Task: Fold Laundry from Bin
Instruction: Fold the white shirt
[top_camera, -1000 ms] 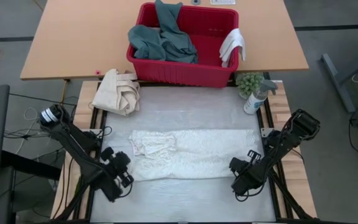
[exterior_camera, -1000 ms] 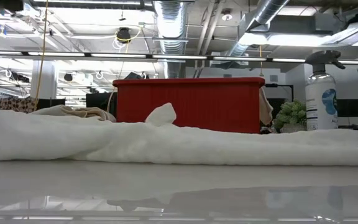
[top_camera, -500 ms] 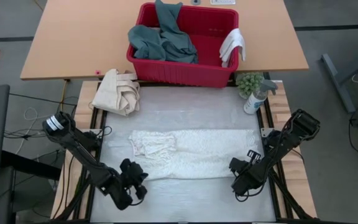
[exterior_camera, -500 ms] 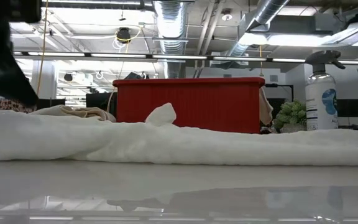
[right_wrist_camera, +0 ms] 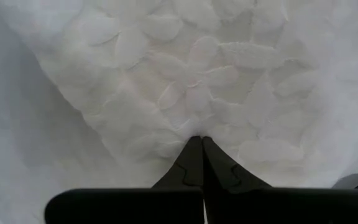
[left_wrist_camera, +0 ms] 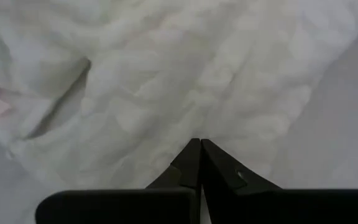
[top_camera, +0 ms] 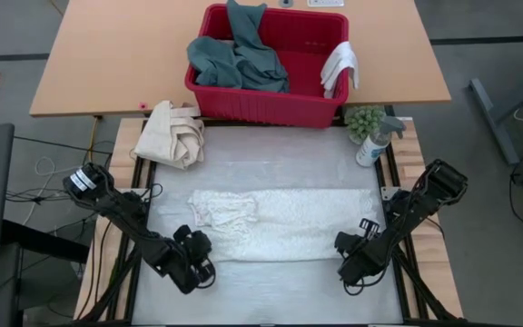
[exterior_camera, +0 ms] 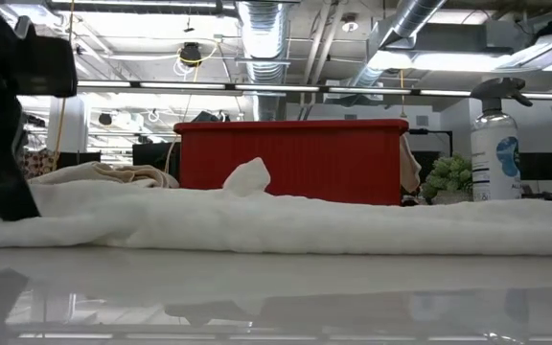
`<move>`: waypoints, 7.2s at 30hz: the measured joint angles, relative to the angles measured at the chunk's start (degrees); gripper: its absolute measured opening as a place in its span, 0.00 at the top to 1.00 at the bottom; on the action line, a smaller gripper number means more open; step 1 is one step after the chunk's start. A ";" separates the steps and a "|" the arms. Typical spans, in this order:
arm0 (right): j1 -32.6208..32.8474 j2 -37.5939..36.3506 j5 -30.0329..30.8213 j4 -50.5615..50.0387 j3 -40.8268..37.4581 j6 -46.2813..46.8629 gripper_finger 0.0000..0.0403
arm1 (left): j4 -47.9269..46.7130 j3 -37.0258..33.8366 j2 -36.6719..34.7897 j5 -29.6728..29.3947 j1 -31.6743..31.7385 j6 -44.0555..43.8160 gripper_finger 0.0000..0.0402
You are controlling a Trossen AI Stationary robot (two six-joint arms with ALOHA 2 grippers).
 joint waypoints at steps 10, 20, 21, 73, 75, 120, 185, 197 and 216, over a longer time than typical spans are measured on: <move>1.77 -0.02 -3.36 -0.37 0.07 -11.39 0.96 | -1.39 -0.71 -1.46 10.40 0.29 10.13 1.00; 1.66 0.13 -2.31 -1.37 1.25 -14.93 0.96 | -2.97 -0.83 -8.84 8.71 0.12 7.80 1.00; 1.66 0.13 -1.86 -0.98 2.02 -15.72 0.96 | -2.89 -0.83 -9.69 8.56 -0.02 7.73 1.00; -37.07 37.70 1.03 20.06 67.52 -89.63 0.45 | -9.68 -0.75 -19.67 -11.37 -10.56 2.63 0.96; -37.19 37.70 0.83 20.33 67.14 -89.63 0.45 | -9.95 -0.75 -19.67 -11.52 -10.58 1.97 0.96; -38.03 43.22 6.28 22.32 67.16 -83.16 0.90 | -11.31 -0.77 -19.67 -16.50 -10.58 -0.97 0.96; -37.26 39.95 12.79 2.48 78.73 -72.62 0.95 | 33.72 -20.66 -19.61 -7.95 6.80 25.69 0.96; -35.96 39.98 12.79 2.82 78.73 -72.44 0.95 | 42.65 -20.65 -7.27 -2.13 9.95 27.41 0.96; -30.92 40.02 1.40 2.97 78.71 -70.86 0.95 | 44.10 -20.55 -2.97 -2.62 10.01 20.69 0.96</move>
